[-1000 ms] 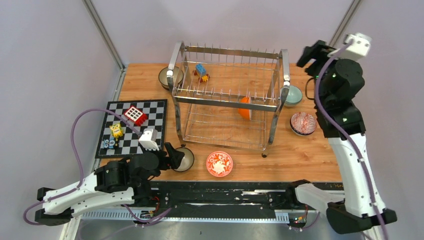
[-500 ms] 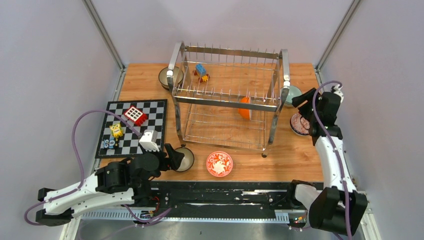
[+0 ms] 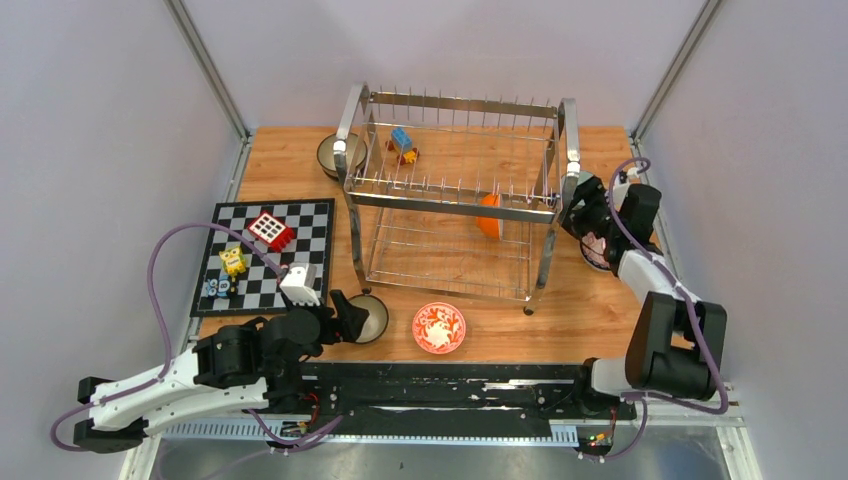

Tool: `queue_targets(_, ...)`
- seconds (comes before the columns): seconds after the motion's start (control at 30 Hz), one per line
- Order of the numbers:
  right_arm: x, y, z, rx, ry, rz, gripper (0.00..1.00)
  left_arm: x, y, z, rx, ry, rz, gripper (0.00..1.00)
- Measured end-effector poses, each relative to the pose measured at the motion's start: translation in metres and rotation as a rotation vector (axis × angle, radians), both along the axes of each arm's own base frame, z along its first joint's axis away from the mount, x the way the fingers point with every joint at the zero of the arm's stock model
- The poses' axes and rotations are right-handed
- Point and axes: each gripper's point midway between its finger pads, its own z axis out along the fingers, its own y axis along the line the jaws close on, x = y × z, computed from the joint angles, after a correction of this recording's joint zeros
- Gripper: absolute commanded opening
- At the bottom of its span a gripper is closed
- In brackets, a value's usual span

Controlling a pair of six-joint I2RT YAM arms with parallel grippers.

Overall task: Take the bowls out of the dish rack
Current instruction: Pick up the bowl from the dish rack.

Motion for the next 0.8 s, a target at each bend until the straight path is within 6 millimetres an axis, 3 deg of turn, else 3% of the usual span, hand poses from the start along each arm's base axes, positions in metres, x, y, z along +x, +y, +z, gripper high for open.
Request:
queue_targets(0.13, 0.009, 0.013, -0.002, 0.049, 0.018, 0.091, 0.63, 0.000, -0.001, -0.001, 0.005, 0.003, -0.002, 0.88)
queue_targets(0.33, 0.021, 0.045, -0.001, 0.071, 0.025, 0.229, 0.64, 0.000, -0.003, -0.002, 0.009, 0.008, -0.004, 0.88)
queue_targets(0.8, 0.015, 0.089, -0.033, 0.105, 0.086, 0.392, 0.63, 0.000, -0.003, -0.010, 0.014, 0.021, 0.004, 0.88)
